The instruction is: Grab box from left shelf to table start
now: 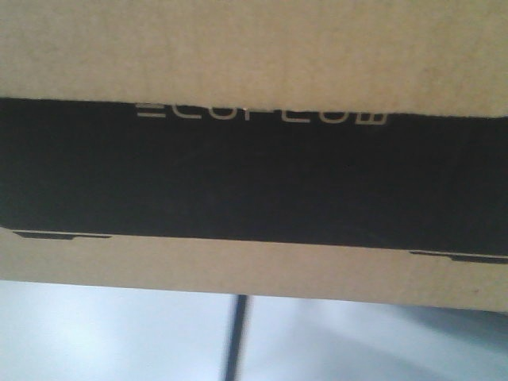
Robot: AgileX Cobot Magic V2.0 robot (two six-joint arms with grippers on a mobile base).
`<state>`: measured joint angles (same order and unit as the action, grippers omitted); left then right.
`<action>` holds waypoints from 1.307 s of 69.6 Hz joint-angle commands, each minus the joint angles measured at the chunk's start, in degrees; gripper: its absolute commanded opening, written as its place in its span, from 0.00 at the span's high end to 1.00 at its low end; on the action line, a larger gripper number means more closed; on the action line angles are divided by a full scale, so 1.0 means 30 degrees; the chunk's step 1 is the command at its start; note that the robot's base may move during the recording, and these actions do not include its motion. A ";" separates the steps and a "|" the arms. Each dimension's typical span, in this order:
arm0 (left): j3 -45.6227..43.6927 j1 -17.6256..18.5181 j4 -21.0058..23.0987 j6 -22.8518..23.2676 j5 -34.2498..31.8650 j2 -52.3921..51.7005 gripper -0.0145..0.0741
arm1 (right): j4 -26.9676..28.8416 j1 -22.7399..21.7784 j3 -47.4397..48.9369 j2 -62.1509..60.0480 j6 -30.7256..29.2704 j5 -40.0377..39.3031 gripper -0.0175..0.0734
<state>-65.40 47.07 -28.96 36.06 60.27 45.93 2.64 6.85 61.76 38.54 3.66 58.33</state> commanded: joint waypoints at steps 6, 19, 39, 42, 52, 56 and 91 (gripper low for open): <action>-0.0701 0.0319 0.1041 0.0186 -0.4017 -0.0114 0.94 | 0.1239 0.0155 0.0693 0.0025 -0.0448 -0.2806 0.74; -0.0701 0.0319 0.1041 0.0186 -0.4017 -0.0114 0.94 | 0.1239 0.0155 0.0693 0.0025 -0.0448 -0.2806 0.74; -0.0701 0.0319 0.1011 0.0186 -0.4017 -0.0114 0.94 | 0.1290 0.0155 0.0693 0.0023 -0.0448 -0.2779 0.74; -0.0701 0.0319 0.1011 0.0186 -0.4017 -0.0114 0.94 | 0.1290 0.0155 0.0693 0.0023 -0.0448 -0.2779 0.74; -0.0701 0.0319 0.1011 0.0186 -0.4017 -0.0114 0.94 | 0.1290 0.0155 0.0693 0.0023 -0.0448 -0.2779 0.74; -0.0701 0.0319 0.1011 0.0186 -0.4017 -0.0114 0.94 | 0.1290 0.0155 0.0693 0.0023 -0.0448 -0.2779 0.74; -0.0701 0.0319 0.1011 0.0186 -0.4017 0.0000 0.95 | 0.1291 0.0155 0.0693 0.0023 -0.0448 -0.2792 0.74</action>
<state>-65.40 47.07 -28.96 36.06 60.16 46.27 2.57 6.85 61.76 38.54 3.66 58.33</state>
